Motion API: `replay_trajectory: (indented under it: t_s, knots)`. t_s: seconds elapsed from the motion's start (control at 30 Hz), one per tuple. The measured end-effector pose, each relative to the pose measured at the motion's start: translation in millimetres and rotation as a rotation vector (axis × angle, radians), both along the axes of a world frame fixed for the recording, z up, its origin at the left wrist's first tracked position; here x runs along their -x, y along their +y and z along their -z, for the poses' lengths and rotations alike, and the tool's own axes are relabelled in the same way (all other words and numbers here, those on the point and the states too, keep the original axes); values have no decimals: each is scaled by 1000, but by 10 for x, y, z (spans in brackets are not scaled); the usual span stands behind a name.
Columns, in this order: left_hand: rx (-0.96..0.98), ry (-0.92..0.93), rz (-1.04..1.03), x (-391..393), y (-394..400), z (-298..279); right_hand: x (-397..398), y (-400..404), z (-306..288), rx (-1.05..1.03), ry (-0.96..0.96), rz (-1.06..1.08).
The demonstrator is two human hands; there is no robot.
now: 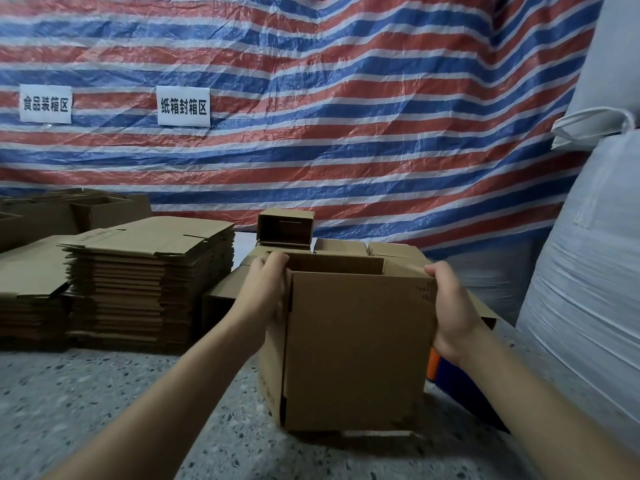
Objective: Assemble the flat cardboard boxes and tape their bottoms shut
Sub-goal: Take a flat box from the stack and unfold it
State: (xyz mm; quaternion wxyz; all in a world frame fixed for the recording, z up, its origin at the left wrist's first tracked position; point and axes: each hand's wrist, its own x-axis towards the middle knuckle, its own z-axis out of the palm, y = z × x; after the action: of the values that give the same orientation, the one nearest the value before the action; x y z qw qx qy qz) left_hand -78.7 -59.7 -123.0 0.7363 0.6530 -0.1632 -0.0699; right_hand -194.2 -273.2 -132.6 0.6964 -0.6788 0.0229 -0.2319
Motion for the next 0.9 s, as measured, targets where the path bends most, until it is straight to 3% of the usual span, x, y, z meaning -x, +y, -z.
replay_trajectory:
  t_s: [0.1, 0.23, 0.37, 0.53, 0.67, 0.9]
  knots:
    - [32, 87, 185, -18, 57, -29, -24, 108, -24, 30, -61, 102]
    - [56, 113, 282, -92, 98, 58, -42, 250, 32, 64, -98, 157]
    - [44, 130, 308, -82, 91, 113, -30, 229, 187, 6, -64, 137]
    - [93, 99, 273, -34, 62, 145, 49, 49, 185, -256, -20, 80]
    - [59, 73, 235, -31, 32, 322, 14, -7, 300, -257, 53, 87]
    - [122, 82, 238, -71, -16, 273, -37, 76, 284, -321, 13, 80]
